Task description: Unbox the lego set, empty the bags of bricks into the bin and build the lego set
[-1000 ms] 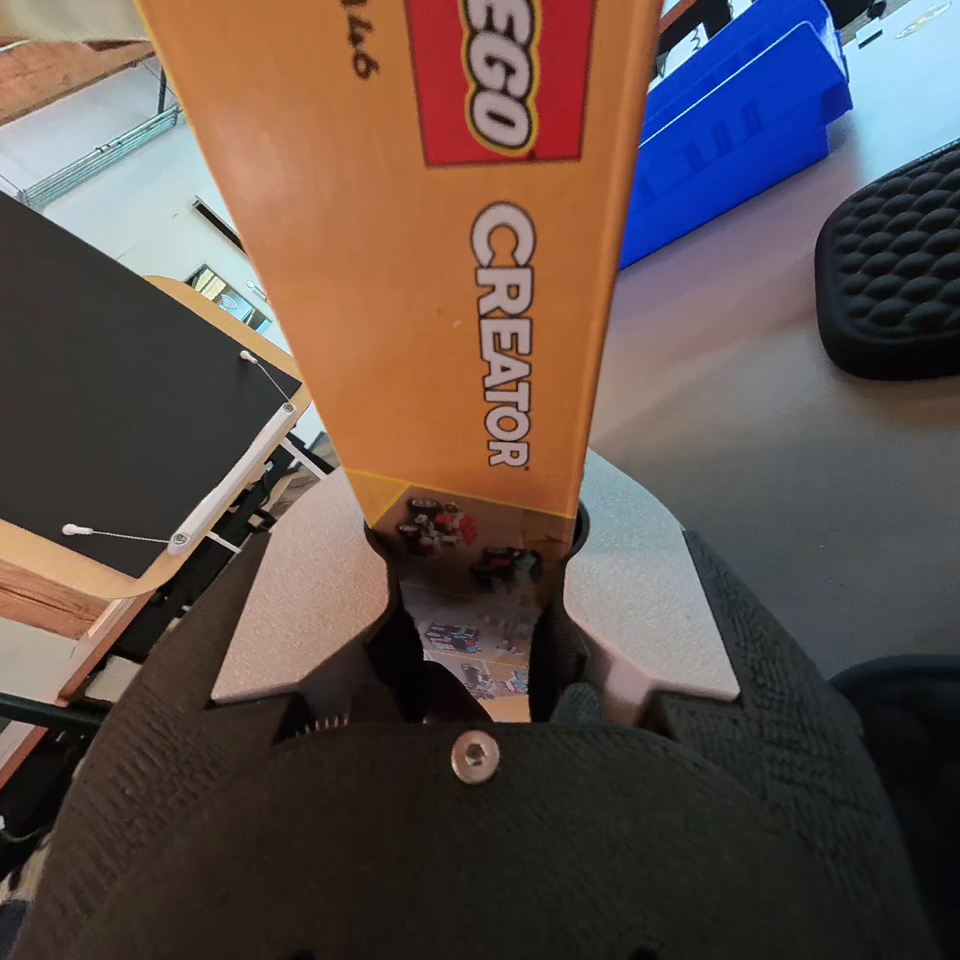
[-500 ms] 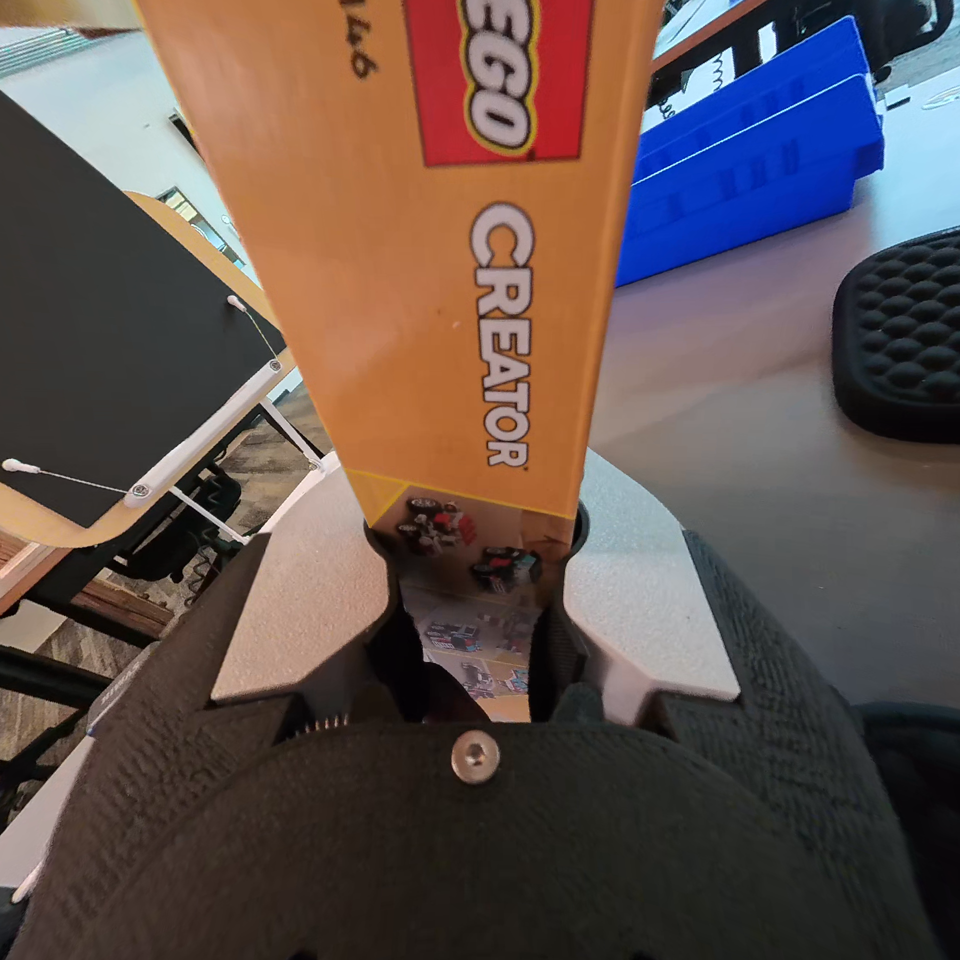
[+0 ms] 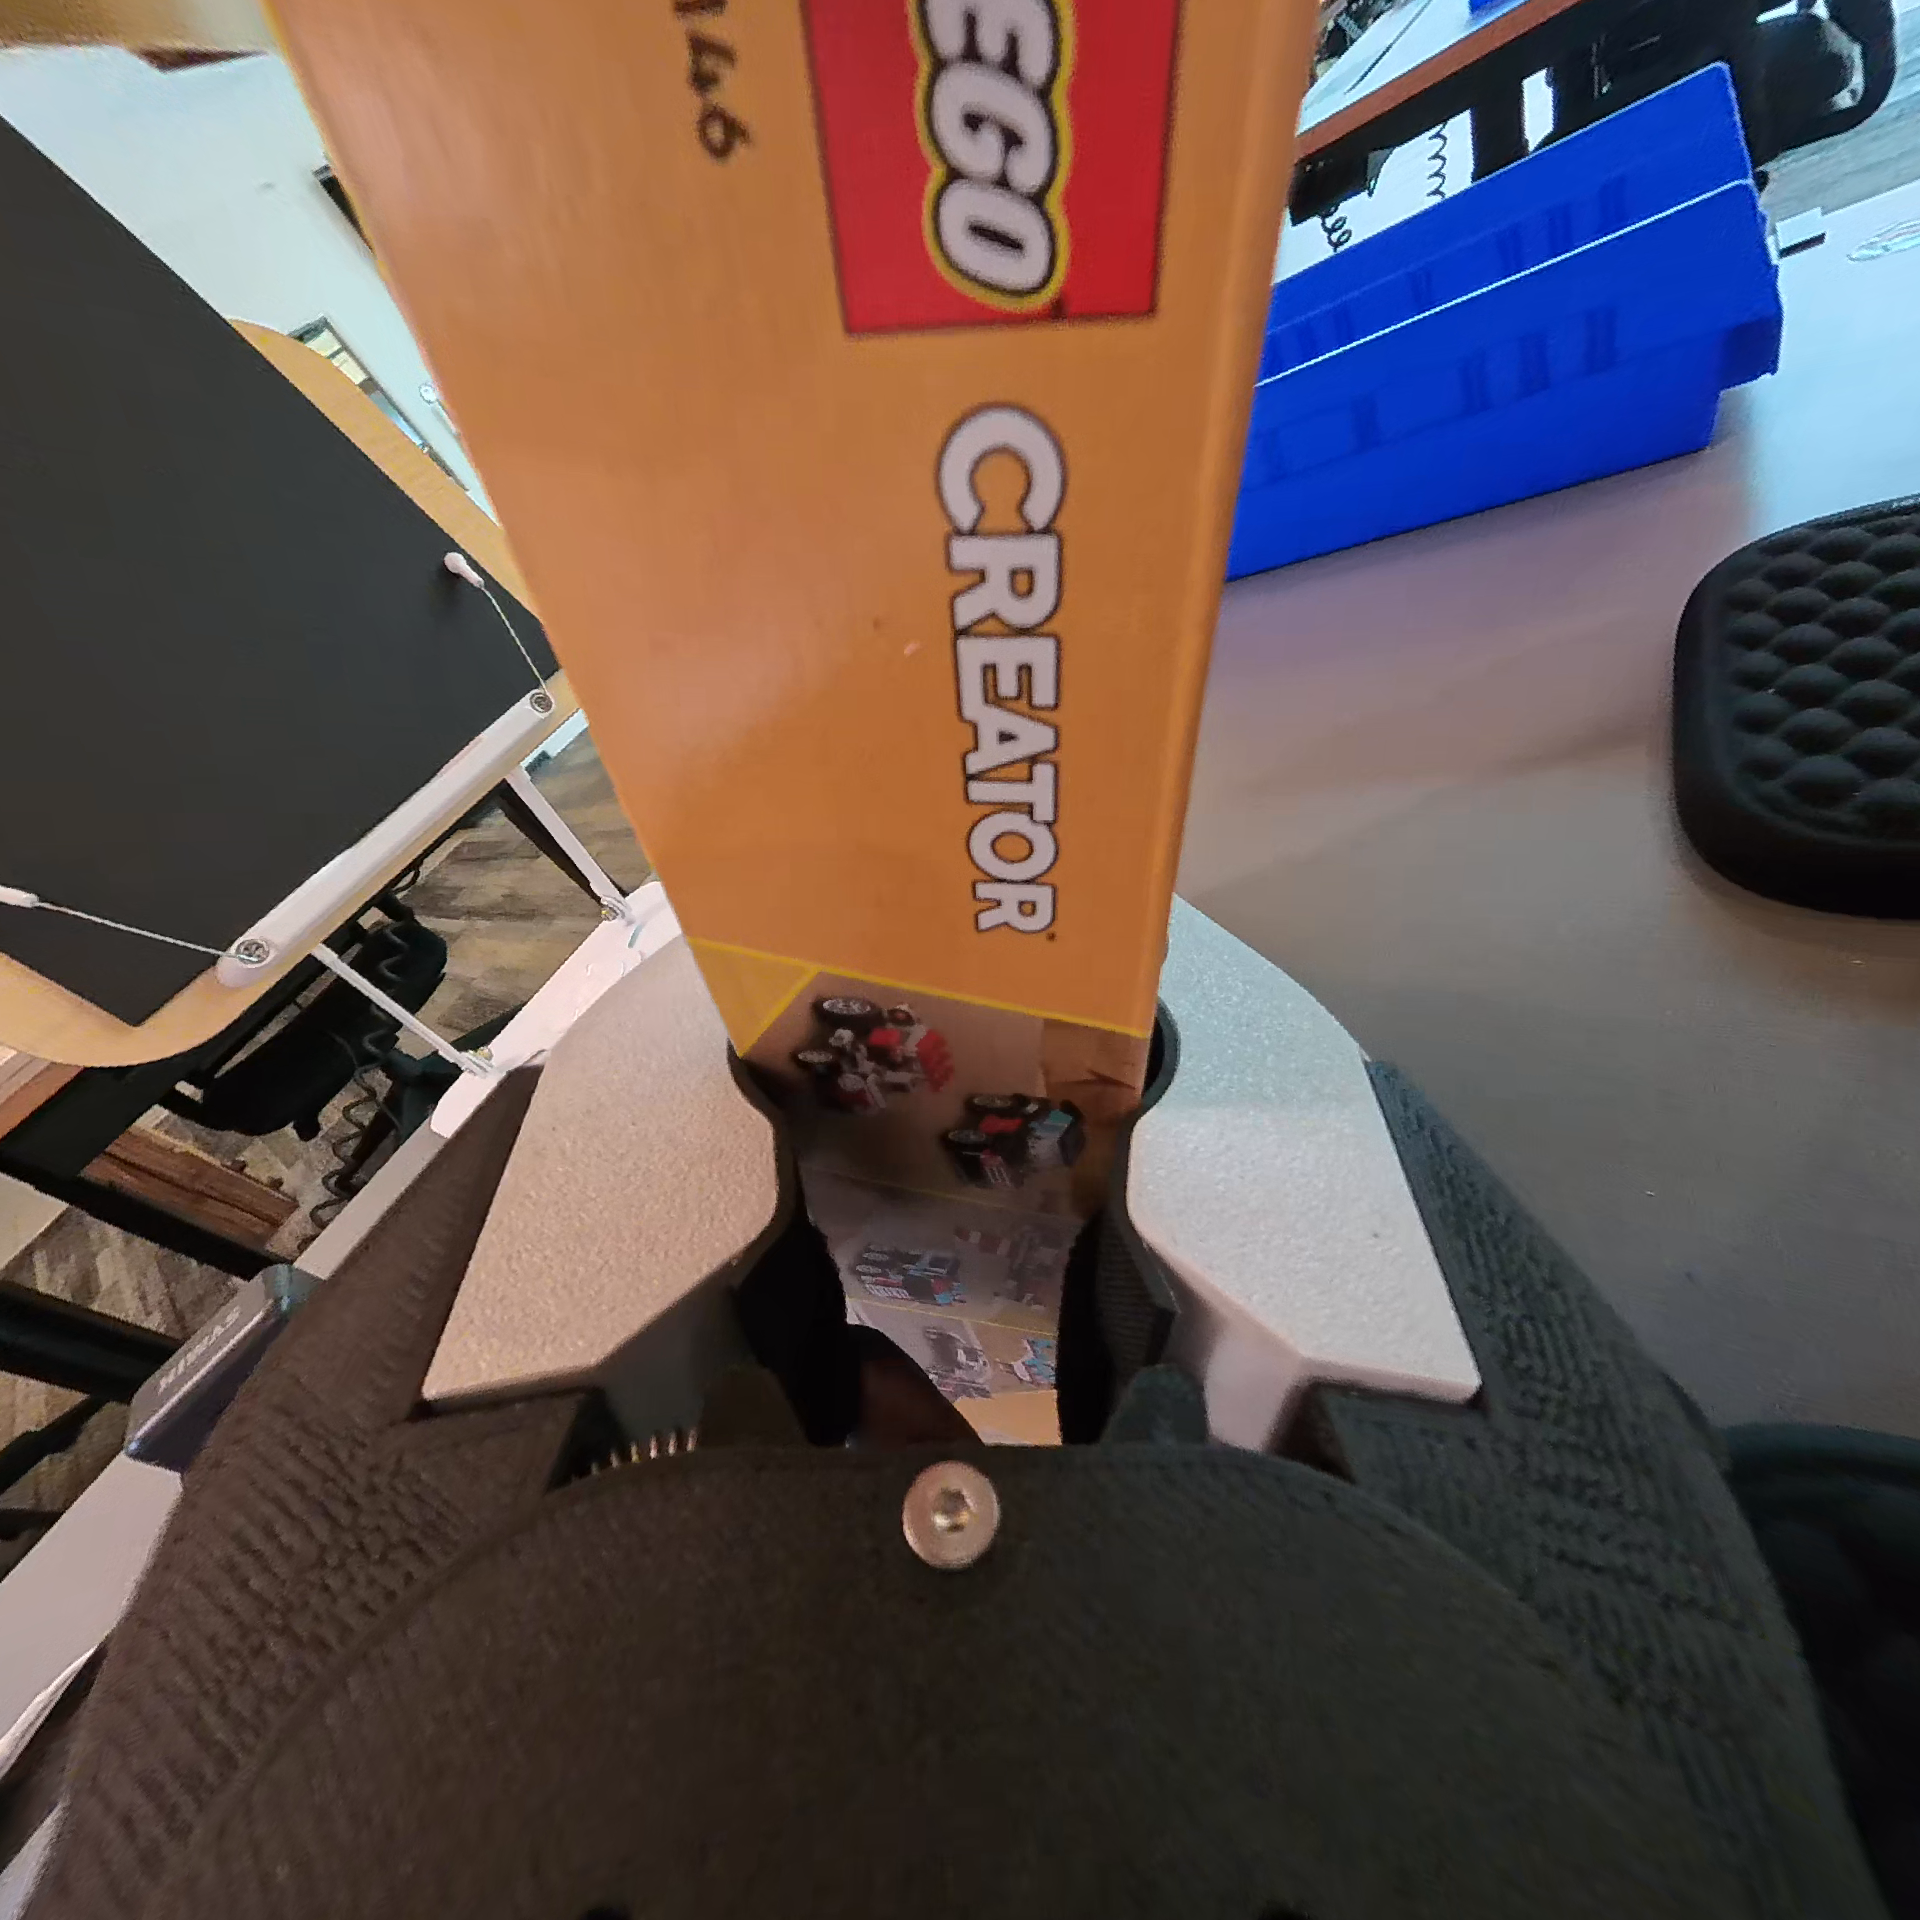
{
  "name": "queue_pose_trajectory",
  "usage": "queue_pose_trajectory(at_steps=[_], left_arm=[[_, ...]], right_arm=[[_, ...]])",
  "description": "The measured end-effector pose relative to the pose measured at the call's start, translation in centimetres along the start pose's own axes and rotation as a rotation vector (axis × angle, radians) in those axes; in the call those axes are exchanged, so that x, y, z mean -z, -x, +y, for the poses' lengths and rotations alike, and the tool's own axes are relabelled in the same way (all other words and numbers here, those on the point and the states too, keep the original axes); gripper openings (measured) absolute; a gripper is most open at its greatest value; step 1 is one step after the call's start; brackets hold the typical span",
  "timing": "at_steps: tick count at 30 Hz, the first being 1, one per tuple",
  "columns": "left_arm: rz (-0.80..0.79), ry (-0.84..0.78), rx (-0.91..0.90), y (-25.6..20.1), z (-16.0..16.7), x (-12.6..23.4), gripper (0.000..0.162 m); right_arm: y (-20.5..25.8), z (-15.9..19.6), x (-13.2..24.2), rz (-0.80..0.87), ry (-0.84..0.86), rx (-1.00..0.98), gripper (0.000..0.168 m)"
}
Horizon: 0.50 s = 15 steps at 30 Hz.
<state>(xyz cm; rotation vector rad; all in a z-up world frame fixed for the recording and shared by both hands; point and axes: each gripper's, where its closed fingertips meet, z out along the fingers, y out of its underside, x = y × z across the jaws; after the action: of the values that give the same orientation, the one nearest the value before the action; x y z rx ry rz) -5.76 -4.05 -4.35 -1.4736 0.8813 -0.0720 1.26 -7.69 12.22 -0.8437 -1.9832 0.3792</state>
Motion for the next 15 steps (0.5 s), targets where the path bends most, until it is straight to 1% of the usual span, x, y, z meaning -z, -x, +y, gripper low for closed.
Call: queue_pose_trajectory(at_steps=[3,5,7,11,15], left_arm=[[-0.001,0.002,-0.003,-0.1,0.0,0.0,0.065],[-0.002,0.001,-0.009,-0.1,0.0,0.0,0.065],[-0.002,-0.001,-0.015,-0.2,0.0,0.0,0.065],[0.000,-0.002,-0.018,-0.2,0.0,0.0,0.065],[0.003,-0.004,-0.027,-0.3,0.0,0.0,0.065]], right_arm=[[1.6,1.9,-1.8,-0.127,0.094,-0.039,0.030],[2.4,2.7,-2.9,-0.182,0.132,-0.044,0.039],[3.0,3.2,-3.7,-0.215,0.161,-0.040,0.038],[3.8,3.5,-4.3,-0.254,0.195,-0.020,0.024],[4.1,3.7,-4.8,-0.260,0.210,-0.010,0.023]])
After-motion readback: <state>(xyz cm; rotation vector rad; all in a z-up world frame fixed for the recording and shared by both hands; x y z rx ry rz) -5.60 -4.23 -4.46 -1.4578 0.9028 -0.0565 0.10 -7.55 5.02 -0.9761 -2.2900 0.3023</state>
